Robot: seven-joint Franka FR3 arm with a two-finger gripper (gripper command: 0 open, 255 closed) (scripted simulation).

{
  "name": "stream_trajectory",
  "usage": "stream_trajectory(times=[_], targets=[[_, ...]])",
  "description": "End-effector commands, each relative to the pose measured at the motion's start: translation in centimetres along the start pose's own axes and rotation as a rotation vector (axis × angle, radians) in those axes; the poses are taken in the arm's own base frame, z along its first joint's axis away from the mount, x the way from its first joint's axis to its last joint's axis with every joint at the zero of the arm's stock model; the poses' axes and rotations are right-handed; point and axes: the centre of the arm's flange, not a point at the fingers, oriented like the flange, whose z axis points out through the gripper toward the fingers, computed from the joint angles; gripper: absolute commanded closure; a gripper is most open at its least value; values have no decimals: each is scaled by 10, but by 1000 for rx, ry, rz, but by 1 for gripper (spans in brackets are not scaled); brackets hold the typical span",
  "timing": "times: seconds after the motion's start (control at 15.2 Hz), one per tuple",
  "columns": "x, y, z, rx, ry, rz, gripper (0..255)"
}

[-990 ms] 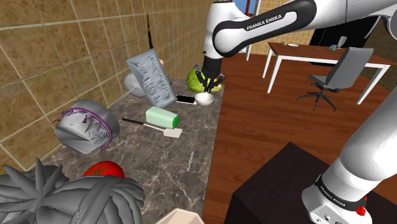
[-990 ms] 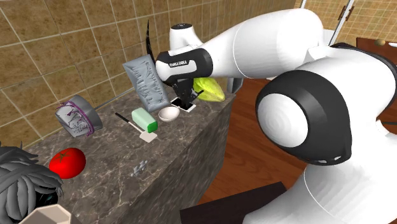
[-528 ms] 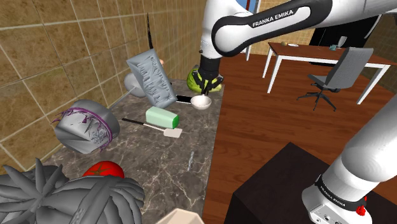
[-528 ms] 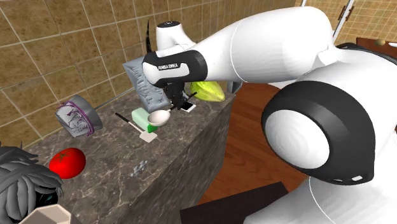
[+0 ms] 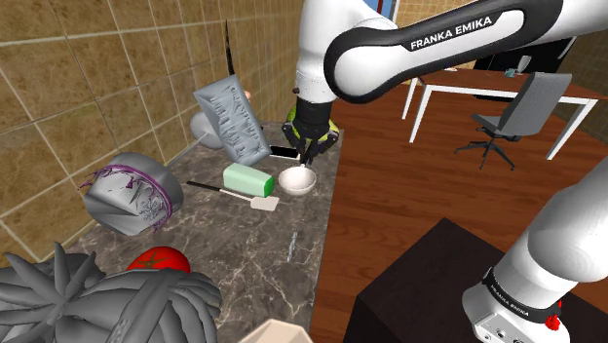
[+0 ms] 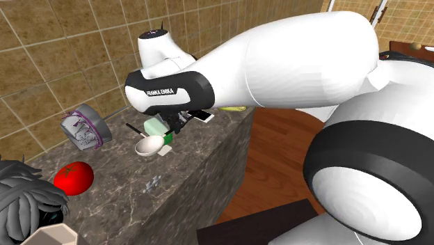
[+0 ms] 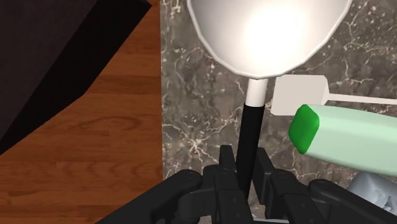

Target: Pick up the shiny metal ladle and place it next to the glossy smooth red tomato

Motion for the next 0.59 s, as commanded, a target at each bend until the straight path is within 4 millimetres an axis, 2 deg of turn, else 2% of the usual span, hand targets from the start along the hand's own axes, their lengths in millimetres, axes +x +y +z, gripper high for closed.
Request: stream_trajectory(times=[0.0,0.53], targets=[[-27,-2,-2,0,0,1,255],[-132,-5,-14,0,0,1,255]])
